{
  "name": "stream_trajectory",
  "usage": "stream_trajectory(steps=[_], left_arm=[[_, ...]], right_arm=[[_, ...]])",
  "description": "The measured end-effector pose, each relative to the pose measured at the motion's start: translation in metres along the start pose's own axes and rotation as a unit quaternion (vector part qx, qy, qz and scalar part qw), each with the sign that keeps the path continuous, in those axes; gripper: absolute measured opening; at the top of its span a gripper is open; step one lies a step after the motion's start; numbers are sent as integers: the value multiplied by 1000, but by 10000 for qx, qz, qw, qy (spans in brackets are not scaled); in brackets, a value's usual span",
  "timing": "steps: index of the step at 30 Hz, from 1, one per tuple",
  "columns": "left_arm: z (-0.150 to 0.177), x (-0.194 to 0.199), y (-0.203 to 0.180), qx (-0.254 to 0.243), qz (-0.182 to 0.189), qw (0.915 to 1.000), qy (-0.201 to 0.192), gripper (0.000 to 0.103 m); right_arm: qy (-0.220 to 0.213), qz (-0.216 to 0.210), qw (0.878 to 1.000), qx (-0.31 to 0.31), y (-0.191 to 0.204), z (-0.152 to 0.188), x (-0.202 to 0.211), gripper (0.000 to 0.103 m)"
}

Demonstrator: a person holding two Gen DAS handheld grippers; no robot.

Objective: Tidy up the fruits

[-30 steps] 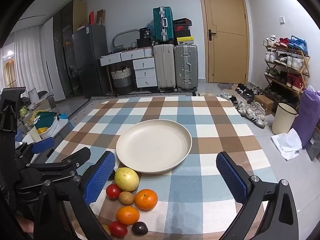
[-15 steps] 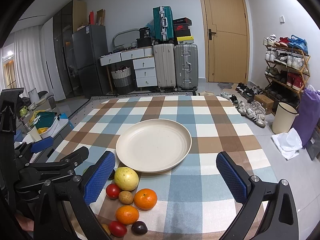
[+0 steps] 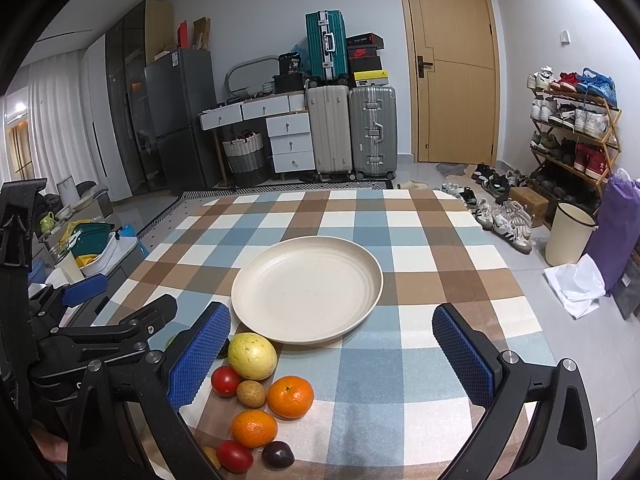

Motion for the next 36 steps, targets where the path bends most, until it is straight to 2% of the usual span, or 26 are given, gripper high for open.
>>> stream_trajectory(steps=[24,36], left_arm=[[1,0,0,10,12,10000,-8,102],[19,8,-1,40,241,9997,55,102]], right_arm=[[-22,14,10000,-22,-3,2,1,103],[-25,25,10000,-39,-4,1,2,103]])
Point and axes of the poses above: each gripper's, at about its wrist camera, not at the fingertips, and x roughly against the way its jaws point, y to its left, z to its underside, the point moved 2 cm from there along -x, roughly the way its jaws point, and after that the axes turned 13 degrees about -z, right-handed, at the moved point
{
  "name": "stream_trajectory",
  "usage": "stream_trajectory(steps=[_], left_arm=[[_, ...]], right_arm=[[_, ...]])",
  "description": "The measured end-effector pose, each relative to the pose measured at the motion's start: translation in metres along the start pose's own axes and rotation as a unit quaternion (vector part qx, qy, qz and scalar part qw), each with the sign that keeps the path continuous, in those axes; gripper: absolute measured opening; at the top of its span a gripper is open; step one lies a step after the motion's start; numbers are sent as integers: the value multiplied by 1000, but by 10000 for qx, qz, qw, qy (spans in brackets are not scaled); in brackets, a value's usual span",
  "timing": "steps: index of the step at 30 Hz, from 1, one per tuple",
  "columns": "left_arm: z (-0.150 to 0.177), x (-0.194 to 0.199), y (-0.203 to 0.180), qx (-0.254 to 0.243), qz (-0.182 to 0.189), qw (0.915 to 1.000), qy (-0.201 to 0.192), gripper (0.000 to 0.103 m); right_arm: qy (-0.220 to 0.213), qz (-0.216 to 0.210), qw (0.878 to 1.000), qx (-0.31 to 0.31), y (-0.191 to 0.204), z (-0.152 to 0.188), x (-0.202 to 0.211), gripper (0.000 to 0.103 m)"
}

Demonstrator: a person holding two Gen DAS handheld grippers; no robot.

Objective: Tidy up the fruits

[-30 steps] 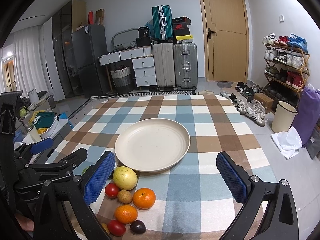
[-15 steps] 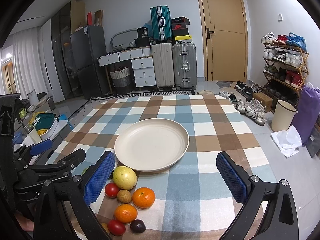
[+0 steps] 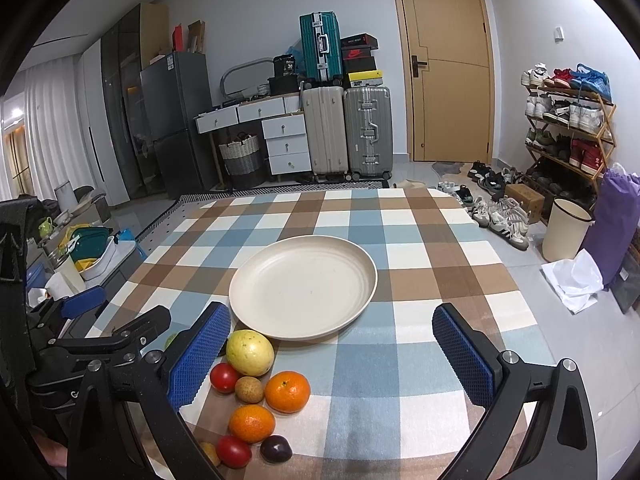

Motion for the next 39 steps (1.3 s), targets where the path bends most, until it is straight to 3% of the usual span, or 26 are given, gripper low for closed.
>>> stream_trajectory(steps=[9,25,39], left_arm=[[9,4,11,14,215,9997,126,102],[56,-1,19,-180,1161,9920,470,102],[93,-8,6,-451,1503,9843,806,99]], right_arm=[[-28,3,10000,-34,-1,2,6,103],[-70,38,9999,-61,0,4,15,103],[-70,64,9999,-49,-2,6,25,103]])
Point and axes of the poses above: each gripper's, at about its wrist camera, not at the fingertips, and x roughly against the way its jaws point, y to its left, z to its underside, the point moved 2 cm from there along -x, roughly the way its jaws point, and after that the axes turned 13 degrees about -z, right-handed, at the moved point
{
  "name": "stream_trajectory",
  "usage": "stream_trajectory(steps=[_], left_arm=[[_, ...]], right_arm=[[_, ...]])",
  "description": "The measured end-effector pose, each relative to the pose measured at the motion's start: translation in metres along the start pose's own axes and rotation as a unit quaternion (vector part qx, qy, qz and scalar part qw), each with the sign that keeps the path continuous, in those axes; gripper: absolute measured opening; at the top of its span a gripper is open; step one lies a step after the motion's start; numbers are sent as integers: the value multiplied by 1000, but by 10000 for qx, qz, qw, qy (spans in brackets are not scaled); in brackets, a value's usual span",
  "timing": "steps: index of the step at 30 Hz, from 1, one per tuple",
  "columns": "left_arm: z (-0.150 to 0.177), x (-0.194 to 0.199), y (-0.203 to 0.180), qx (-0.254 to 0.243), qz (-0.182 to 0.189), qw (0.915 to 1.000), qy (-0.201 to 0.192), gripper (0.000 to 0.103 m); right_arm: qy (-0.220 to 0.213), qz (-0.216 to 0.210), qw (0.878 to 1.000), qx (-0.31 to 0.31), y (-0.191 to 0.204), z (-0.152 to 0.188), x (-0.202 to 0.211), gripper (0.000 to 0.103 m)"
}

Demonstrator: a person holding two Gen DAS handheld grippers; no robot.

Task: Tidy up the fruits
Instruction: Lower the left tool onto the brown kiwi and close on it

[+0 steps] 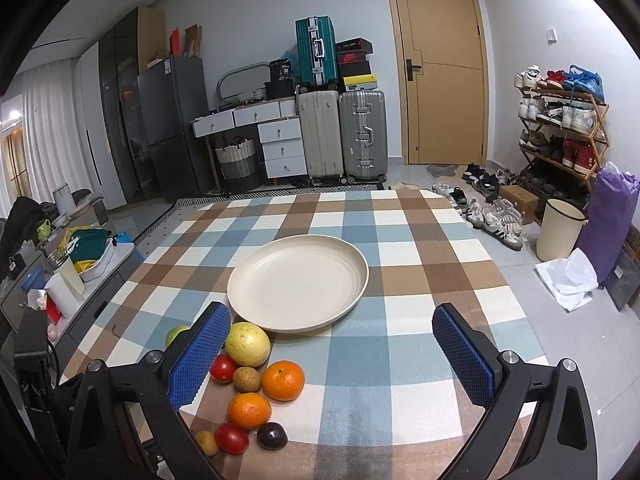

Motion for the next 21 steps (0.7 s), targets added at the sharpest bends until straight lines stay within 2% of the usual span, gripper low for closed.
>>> stream_trajectory(steps=[7,9,16,18,21], left_arm=[[9,-7,-10,-198,207,9995,145,94],[10,-8,-15,-258,304,9991,166,88],[11,-8,-29,-469,583,9971,142,78],[12,-8,-31,-509,646,9965,153,68],[12,-8,-33,-551,819,9950,178,58]], right_arm=[[9,7,10000,-6,0,1,1,103],[9,2,10000,-7,0,1,1,103],[15,29,10000,-36,-3,3,1,103],[18,34,10000,-39,-4,3,2,103],[-2,-1,10000,-25,-4,4,2,103]])
Point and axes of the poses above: each gripper's, at about its wrist camera, not at the fingertips, and x roughly against the way its jaws point, y to its left, z to its underside, the point moved 2 cm from there along -x, roughly the way its jaws point, and after that the axes turned 13 degrees about -z, right-handed, at the moved point
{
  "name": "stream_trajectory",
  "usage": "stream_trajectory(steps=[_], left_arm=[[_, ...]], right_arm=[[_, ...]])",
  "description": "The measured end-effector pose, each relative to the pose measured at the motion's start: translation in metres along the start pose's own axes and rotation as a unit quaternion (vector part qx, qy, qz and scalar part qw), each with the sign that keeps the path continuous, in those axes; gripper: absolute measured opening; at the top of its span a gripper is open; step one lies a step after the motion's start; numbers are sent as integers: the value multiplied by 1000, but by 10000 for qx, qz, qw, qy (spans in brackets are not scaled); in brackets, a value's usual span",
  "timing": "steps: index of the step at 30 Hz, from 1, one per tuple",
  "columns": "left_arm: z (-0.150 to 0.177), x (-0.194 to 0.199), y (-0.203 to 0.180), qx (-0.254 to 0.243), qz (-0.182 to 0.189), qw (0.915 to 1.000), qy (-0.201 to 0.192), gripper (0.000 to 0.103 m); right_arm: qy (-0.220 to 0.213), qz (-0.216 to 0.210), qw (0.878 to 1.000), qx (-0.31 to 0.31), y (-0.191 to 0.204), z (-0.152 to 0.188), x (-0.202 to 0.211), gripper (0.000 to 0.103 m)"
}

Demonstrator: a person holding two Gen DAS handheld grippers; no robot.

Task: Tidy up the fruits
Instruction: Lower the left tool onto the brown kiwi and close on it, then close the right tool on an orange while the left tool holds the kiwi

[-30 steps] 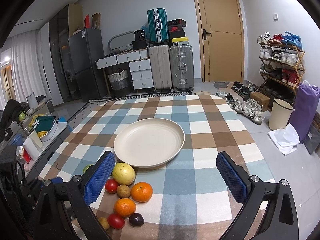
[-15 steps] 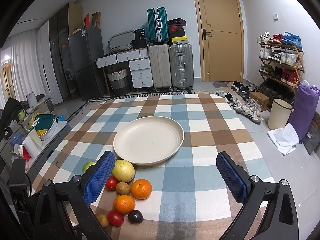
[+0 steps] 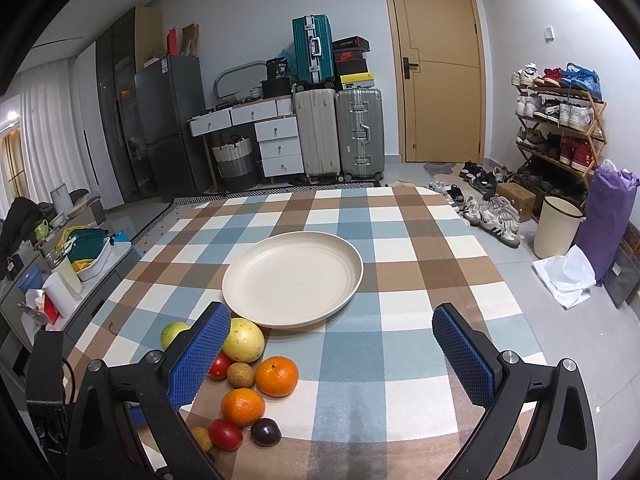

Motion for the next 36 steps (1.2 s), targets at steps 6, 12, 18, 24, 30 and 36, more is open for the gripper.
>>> stream_trajectory(steps=[6,12,18,24,30,36], left_arm=[[1,-4,5,65,277,9995,115,29],[2,-4,11,177,429,9988,145,29],[-1,4,21,298,403,9987,54,28],[-4,16,37,529,390,9978,-70,28],[-10,30,57,685,271,9969,-260,28],[-16,41,69,802,200,9958,-388,28]], right_arm=[[3,-23,10000,16,0,0,-1,103],[22,-85,10000,-26,-2,1,-2,103],[144,-308,9993,-154,-3,7,-7,103],[272,-960,9945,-326,-1,16,-14,103],[546,-1259,9895,-442,2,30,-26,103],[862,-1459,9838,-592,6,46,-44,99]])
Point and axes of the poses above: each gripper's, at about its wrist camera, not at the fingertips, and x roughly against the way its jaws point, y to its left, z to its underside, the point moved 2 cm from there along -x, roughly the way its jaws point, and after that the axes turned 13 degrees about -z, right-handed, at the moved point
